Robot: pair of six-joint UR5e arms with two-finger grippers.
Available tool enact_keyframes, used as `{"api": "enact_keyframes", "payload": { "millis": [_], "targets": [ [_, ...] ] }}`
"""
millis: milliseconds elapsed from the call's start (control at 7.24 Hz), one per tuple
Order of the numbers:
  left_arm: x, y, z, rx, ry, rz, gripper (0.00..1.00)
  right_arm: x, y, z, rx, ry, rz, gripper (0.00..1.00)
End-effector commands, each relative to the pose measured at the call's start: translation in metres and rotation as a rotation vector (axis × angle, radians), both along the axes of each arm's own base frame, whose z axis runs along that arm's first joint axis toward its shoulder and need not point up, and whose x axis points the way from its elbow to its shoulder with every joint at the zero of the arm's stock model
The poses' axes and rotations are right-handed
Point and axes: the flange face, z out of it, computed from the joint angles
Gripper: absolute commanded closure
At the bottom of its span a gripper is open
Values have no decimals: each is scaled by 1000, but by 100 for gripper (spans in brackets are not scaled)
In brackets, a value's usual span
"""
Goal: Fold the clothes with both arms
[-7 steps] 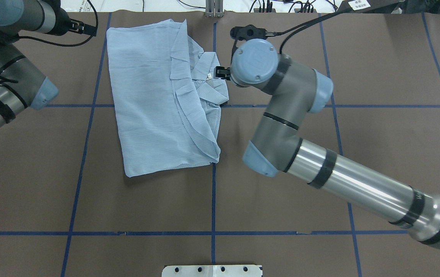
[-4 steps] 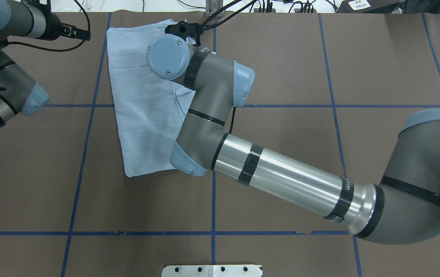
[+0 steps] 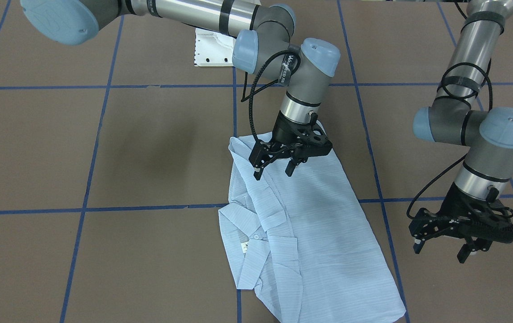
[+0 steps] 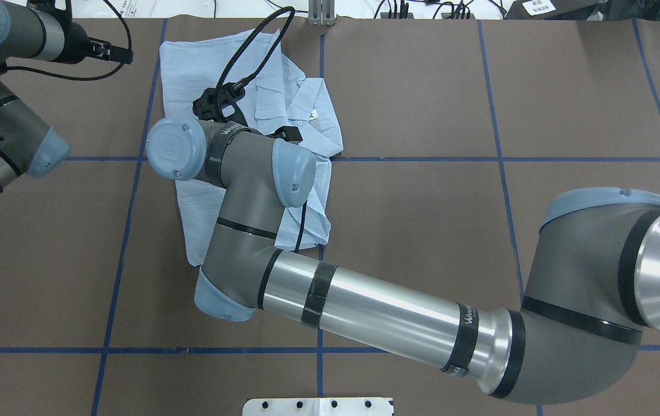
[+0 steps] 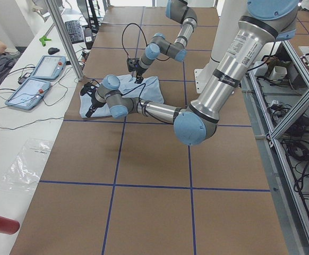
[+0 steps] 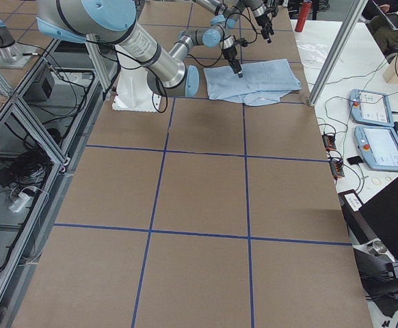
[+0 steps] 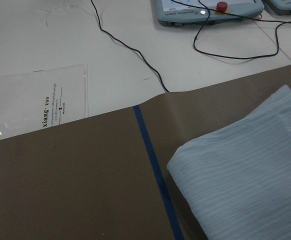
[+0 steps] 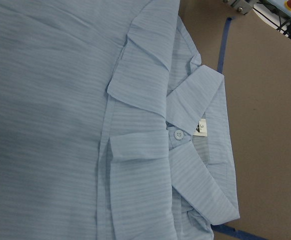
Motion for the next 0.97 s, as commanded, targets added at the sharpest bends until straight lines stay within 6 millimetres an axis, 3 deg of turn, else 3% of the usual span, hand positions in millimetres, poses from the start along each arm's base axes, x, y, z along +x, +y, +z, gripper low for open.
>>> {"api": "enact_keyframes", "payload": {
  "millis": [0,552,829],
  "targets": [
    [-1,2,-1,1,5,-2,0,-20,16,24,2,115,-77,2],
    [-1,2,-1,1,5,-2,0,-35,44,47,-18,213,-118,7],
    [-1,3,0,-2,5,-1,0,-37,46,60,-21,237,-119,7]
  ]
}}
